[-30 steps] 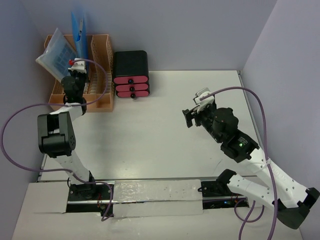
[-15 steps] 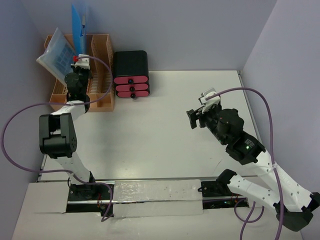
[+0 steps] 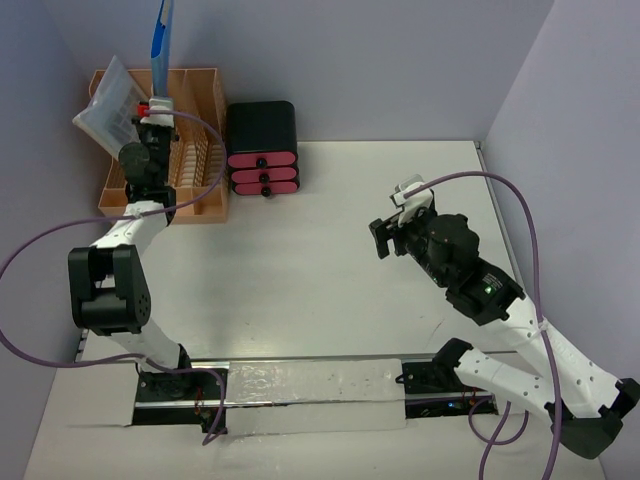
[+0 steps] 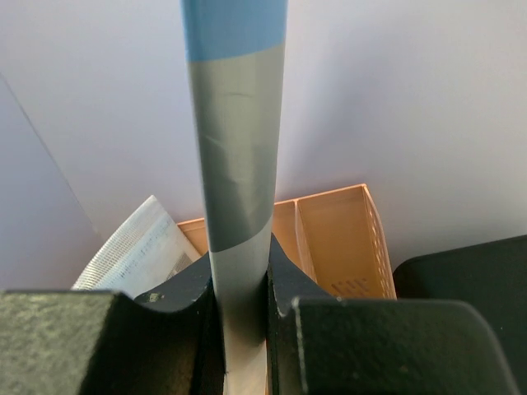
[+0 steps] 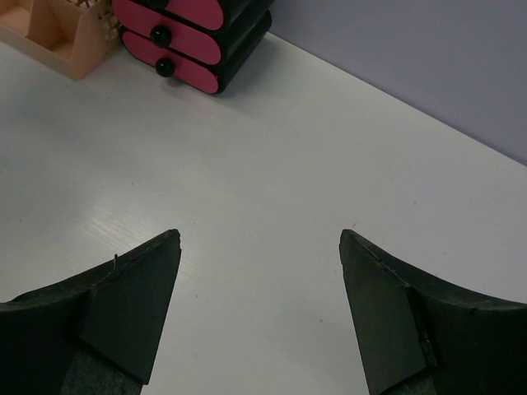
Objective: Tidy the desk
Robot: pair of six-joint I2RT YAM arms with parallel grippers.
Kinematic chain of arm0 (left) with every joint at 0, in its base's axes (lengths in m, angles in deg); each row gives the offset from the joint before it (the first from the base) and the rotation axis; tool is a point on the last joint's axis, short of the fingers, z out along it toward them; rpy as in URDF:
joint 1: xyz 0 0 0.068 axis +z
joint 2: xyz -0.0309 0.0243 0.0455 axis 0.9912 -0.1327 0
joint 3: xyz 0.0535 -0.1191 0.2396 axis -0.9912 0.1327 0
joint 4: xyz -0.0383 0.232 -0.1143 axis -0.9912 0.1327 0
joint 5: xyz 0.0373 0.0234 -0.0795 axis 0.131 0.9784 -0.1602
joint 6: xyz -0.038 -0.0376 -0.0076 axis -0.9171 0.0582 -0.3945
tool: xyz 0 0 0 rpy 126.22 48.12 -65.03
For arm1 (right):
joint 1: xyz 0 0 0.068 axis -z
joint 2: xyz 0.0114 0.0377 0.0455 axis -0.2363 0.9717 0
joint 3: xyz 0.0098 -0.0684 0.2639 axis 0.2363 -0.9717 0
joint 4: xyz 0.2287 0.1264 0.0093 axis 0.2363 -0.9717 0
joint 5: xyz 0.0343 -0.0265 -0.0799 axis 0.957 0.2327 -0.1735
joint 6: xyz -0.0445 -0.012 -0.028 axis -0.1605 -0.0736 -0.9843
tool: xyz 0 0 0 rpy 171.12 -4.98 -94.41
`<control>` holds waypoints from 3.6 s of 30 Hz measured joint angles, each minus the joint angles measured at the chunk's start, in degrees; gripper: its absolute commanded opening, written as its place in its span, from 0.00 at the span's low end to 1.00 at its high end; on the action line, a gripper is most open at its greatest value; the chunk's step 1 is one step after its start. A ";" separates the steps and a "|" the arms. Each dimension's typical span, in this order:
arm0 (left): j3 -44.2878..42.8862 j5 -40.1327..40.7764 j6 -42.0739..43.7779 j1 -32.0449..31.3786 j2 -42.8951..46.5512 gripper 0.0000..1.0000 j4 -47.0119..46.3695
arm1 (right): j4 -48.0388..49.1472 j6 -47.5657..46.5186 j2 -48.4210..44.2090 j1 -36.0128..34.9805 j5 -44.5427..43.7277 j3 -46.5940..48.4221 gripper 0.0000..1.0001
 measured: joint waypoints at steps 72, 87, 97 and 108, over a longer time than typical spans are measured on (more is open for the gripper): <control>6.95 -12.18 -13.30 5.95 -3.55 0.99 6.05 | -1.58 2.03 0.29 0.00 -0.37 -2.84 0.85; 20.26 -17.33 -2.18 5.94 38.45 0.99 43.59 | -4.59 17.67 -13.42 0.41 -5.62 -11.16 0.85; 41.10 -18.28 9.59 5.92 60.17 0.99 69.64 | -9.52 30.44 -26.54 0.92 -6.15 -19.57 0.86; 51.04 -15.01 19.88 5.92 68.63 0.99 76.59 | -7.43 33.42 -34.29 1.03 -7.31 -25.40 1.00</control>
